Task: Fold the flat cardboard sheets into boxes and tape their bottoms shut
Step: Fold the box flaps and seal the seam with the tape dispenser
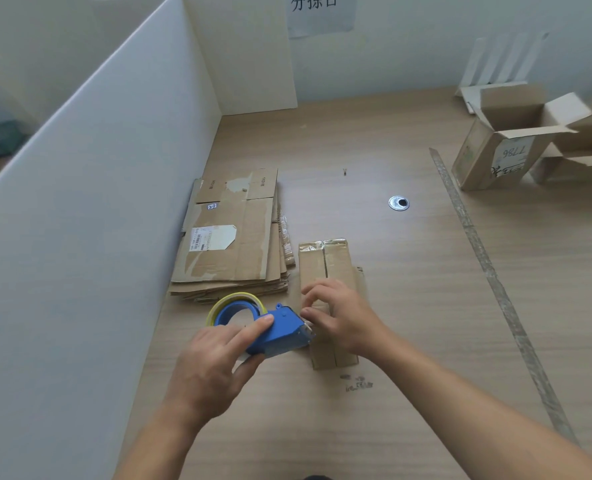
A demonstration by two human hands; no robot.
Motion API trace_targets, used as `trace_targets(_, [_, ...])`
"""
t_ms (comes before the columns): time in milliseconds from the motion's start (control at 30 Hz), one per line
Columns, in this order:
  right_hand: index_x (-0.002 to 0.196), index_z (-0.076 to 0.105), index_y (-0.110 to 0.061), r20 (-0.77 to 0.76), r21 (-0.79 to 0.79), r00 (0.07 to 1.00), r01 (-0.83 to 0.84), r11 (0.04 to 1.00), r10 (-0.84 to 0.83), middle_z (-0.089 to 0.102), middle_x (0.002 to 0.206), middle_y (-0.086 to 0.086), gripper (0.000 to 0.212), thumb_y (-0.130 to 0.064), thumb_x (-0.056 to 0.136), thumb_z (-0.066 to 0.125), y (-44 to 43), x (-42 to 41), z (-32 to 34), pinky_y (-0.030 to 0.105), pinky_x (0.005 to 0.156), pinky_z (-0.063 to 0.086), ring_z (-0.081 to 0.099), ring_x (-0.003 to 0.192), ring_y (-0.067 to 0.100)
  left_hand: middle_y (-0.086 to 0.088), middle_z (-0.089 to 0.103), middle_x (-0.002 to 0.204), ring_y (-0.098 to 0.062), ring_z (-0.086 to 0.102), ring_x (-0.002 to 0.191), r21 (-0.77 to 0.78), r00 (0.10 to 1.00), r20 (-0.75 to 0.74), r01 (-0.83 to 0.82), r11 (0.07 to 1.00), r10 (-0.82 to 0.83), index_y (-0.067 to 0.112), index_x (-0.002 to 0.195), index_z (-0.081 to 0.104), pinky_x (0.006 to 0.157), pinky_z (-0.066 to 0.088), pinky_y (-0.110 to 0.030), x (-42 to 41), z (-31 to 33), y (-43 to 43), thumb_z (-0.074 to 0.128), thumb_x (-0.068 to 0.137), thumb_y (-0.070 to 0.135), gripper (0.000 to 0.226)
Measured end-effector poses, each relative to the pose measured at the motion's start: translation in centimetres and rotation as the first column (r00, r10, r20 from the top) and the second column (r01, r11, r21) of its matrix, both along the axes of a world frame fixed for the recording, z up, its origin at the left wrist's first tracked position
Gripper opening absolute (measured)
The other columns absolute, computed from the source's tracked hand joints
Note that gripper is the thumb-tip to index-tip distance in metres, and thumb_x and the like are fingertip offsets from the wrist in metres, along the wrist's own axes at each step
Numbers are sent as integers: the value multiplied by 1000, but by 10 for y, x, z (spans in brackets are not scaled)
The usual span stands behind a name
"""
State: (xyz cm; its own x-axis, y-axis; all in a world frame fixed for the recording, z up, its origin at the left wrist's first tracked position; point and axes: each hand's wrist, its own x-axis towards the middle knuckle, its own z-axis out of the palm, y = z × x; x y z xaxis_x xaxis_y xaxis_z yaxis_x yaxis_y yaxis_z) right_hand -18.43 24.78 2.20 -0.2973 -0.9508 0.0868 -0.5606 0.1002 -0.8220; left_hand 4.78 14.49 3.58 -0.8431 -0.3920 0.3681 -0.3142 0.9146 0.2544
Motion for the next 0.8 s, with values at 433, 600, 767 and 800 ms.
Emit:
trace_targets(433, [82,60,-28,25,-46,1000,-9,999,10,58,109,-11,13,-23,91,68,6,-4,4,25,93,41,56,107,9,17,57,87,-5,55,80,59,988,128,-92,994,84,41,145,40,73,42,-32,-4,-5,9,50,89,45,57])
trace_targets(600, [80,59,-29,22,-32,1000,5,999,-5,58,110,-10,14,-24,91,68,7,-3,5,28,94,42,56,108,11,16,55,82,-5,49,77,56,984,159,-90,994,80,35,143,43,65,44,-29,-7,-1,10,48,89,44,56])
trace_targets(767, [81,61,-28,-4,56,1000,3,998,-2,57,115,-9,12,-25,92,68,6,-3,5,22,93,37,52,110,8,17,52,79,-8,50,74,95,982,180,-72,993,54,37,145,41,64,49,-32,-4,1,7,50,87,44,59])
trace_targets(800, [82,62,-26,-6,81,1000,4,997,-4,57,116,-8,12,-26,92,67,6,-4,5,21,92,36,51,110,7,17,56,82,-9,53,75,131,981,190,-70,989,44,41,146,38,65,50,-33,-2,2,7,51,87,44,60])
